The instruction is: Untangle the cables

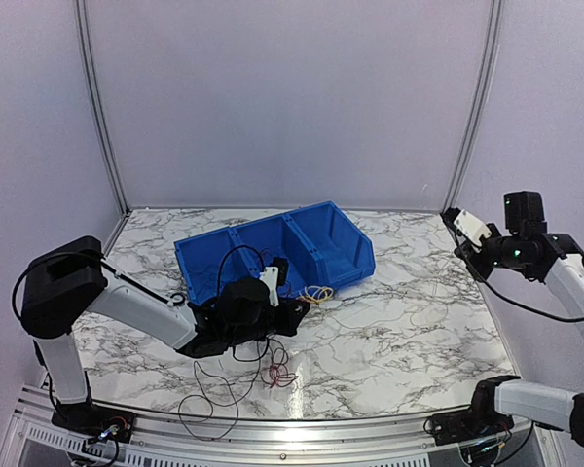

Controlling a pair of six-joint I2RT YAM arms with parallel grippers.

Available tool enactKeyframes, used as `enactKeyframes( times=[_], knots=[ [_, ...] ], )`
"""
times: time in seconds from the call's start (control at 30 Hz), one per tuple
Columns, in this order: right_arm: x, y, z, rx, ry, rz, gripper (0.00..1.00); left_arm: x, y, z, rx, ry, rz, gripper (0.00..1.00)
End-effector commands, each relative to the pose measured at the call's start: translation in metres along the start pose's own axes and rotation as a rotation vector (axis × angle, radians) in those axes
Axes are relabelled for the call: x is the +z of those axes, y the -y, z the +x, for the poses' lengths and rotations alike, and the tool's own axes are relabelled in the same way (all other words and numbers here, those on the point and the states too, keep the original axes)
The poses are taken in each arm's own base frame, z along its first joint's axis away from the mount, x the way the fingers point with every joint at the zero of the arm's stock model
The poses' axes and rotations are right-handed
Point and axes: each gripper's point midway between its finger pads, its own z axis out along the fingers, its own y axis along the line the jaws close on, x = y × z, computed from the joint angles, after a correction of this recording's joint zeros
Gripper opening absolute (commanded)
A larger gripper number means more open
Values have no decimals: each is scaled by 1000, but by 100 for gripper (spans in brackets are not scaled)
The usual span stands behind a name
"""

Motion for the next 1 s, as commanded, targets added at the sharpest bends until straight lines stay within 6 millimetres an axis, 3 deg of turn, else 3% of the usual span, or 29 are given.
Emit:
enactKeyframes(
  times=[0.0, 0.1, 0.17, 0.37, 0.5, 0.77, 0.97],
  knots=[
    [22, 15, 46, -89, -206, 48, 22, -4, -18, 23, -60, -57, -65, 0],
    [34, -8, 42, -68, -182, -115, 60, -1, -22, 31, -71, -73, -76, 0],
    [36, -38, 25, -98, -108, -231, 69, 2, -24, 36, -75, -84, -81, 0],
    [54, -145, -15, -224, 44, -506, 70, 8, -30, 44, -90, -101, -104, 0],
    [66, -198, -31, -263, 91, -657, 71, 7, -34, 43, -98, -95, -125, 0],
    [91, -268, -55, -373, 154, -732, 73, 5, -39, 44, -126, -90, -146, 0],
    [116, -298, -68, -412, 161, -703, 73, 4, -38, 43, -152, -87, -146, 0]
  ],
)
